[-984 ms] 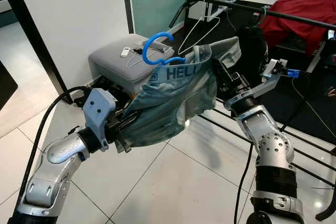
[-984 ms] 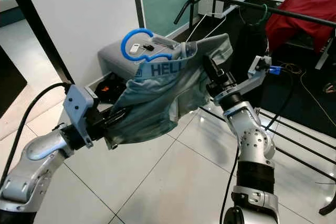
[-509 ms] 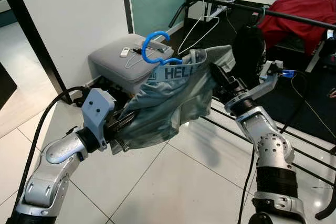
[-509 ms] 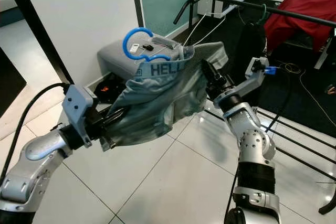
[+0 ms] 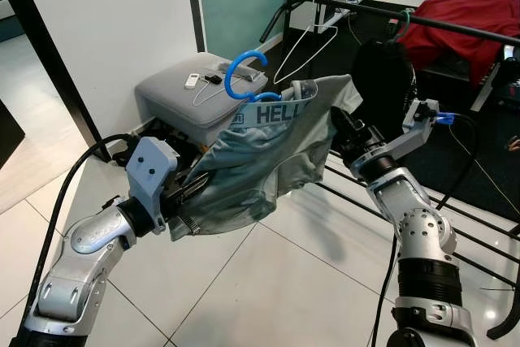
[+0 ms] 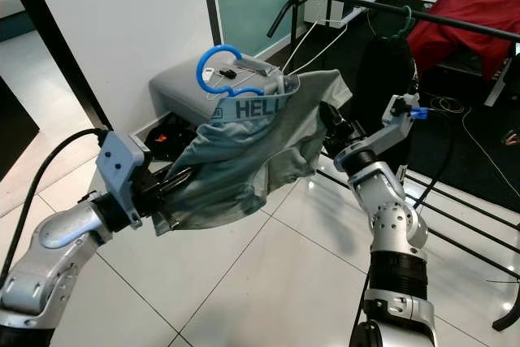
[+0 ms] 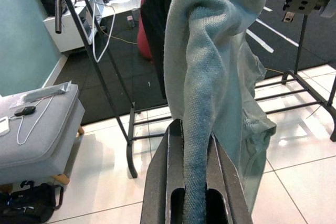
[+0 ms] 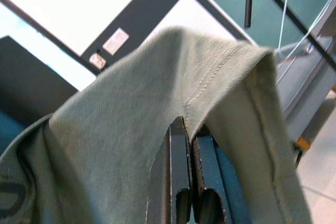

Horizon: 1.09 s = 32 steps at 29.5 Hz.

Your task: Hang hanger

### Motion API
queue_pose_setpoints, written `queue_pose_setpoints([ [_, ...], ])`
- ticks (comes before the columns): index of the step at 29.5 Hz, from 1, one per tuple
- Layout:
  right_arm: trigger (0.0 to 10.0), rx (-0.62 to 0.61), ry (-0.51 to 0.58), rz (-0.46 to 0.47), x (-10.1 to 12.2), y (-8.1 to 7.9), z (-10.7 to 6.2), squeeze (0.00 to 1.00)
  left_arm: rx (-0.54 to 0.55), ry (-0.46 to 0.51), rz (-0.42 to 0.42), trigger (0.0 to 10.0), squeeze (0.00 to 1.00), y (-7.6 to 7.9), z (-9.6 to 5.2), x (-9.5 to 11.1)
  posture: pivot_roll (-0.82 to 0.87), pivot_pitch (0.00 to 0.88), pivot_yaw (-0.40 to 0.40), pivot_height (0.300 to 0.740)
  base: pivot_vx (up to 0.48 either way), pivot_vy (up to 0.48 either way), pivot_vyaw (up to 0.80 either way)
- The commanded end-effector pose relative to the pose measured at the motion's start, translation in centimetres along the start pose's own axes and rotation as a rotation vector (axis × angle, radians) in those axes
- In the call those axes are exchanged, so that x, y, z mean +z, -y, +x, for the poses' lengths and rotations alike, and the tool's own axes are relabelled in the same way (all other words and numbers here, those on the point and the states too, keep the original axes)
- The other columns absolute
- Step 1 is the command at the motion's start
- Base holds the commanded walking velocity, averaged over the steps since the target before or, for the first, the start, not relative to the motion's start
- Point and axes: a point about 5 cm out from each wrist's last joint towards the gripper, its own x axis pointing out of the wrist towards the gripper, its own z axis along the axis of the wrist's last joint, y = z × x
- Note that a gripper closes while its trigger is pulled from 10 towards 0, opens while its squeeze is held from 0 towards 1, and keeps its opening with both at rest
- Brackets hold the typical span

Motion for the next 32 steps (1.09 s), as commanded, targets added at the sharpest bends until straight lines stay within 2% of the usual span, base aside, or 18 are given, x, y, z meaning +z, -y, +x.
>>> queue_pose_setpoints([
  [1, 0.0, -0.021, 0.018, -0.006, 0.2, 0.2, 0.0, 0.0, 0.011, 0.006, 0.017, 10.0, 0.0, -0.2, -0.2, 0.2, -0.08, 0.04, 0.005, 0.74, 0.0, 0.0, 0.0],
  [7, 0.0, -0.1, 0.095, -0.015, 1.8, 1.4, 0.0, 0.0, 0.011, -0.032, 0.028, 10.0, 0.0, -0.4, -0.5, -0.4, -0.08, 0.039, 0.006, 0.74, 0.0, 0.0, 0.0],
  [18, 0.0, -0.158, 0.143, -0.048, 2.8, 2.1, -0.1, 0.0, 0.058, -0.086, 0.052, 10.0, 0.0, -1.2, -0.9, -1.0, -0.08, 0.04, 0.007, 0.74, 0.0, 0.0, 0.0],
  [19, 0.0, -0.226, 0.176, -0.078, 3.7, 2.9, -0.3, 0.0, 0.131, -0.112, 0.07, 10.0, 0.0, -2.2, -1.1, -1.2, -0.08, 0.042, 0.006, 0.74, 0.0, 0.0, 0.0],
  [20, 0.0, -0.226, 0.176, -0.078, 3.7, 2.9, -0.3, 0.0, 0.131, -0.112, 0.07, 10.0, 0.0, -2.2, -1.1, -1.2, -0.08, 0.042, 0.006, 0.74, 0.0, 0.0, 0.0],
  [21, 0.0, -0.324, 0.185, -0.124, 4.3, 4.0, -0.6, 0.0, 0.228, -0.131, 0.098, 10.0, 0.0, -3.5, -1.3, -1.2, -0.08, 0.043, 0.007, 0.74, 0.0, 0.0, 0.0],
  [23, 0.0, -0.324, 0.185, -0.124, 4.3, 4.0, -0.6, 0.0, 0.228, -0.131, 0.098, 10.0, 0.0, -3.5, -1.3, -1.2, -0.08, 0.043, 0.007, 0.74, 0.0, 0.0, 0.0],
  [24, 0.0, -0.394, 0.131, -0.192, 3.9, 4.8, -0.9, 0.0, 0.332, -0.116, 0.103, 10.0, 0.0, -4.8, -1.4, -0.6, -0.09, 0.045, 0.004, 0.74, 0.0, 0.0, 0.0],
  [26, 0.0, -0.394, 0.131, -0.192, 3.9, 4.8, -0.9, 0.0, 0.332, -0.116, 0.103, 10.0, 0.0, -4.8, -1.4, -0.6, -0.09, 0.045, 0.004, 0.74, 0.0, 0.0, 0.0],
  [27, 0.0, -0.437, 0.045, -0.249, 2.8, 5.4, -1.1, 0.0, 0.428, -0.095, 0.11, 10.0, 0.0, -5.9, -1.4, -0.1, -0.09, 0.046, 0.004, 0.74, 0.0, 0.0, 0.0],
  [29, 0.0, -0.437, 0.045, -0.249, 2.8, 5.4, -1.1, 0.0, 0.428, -0.095, 0.11, 10.0, 0.0, -5.9, -1.4, -0.1, -0.09, 0.046, 0.004, 0.74, 0.0, 0.0, 0.0],
  [30, 0.0, -0.425, -0.079, -0.278, 0.5, 5.1, -1.2, 0.0, 0.515, -0.05, 0.089, 10.0, 0.0, -6.6, -1.4, 0.7, -0.09, 0.047, 0.006, 0.74, 0.0, 0.0, 0.0],
  [32, 0.0, -0.425, -0.079, -0.278, 0.5, 5.1, -1.2, 0.0, 0.515, -0.05, 0.089, 10.0, 0.0, -6.6, -1.4, 0.7, -0.09, 0.047, 0.006, 0.74, 0.0, 0.0, 0.0],
])
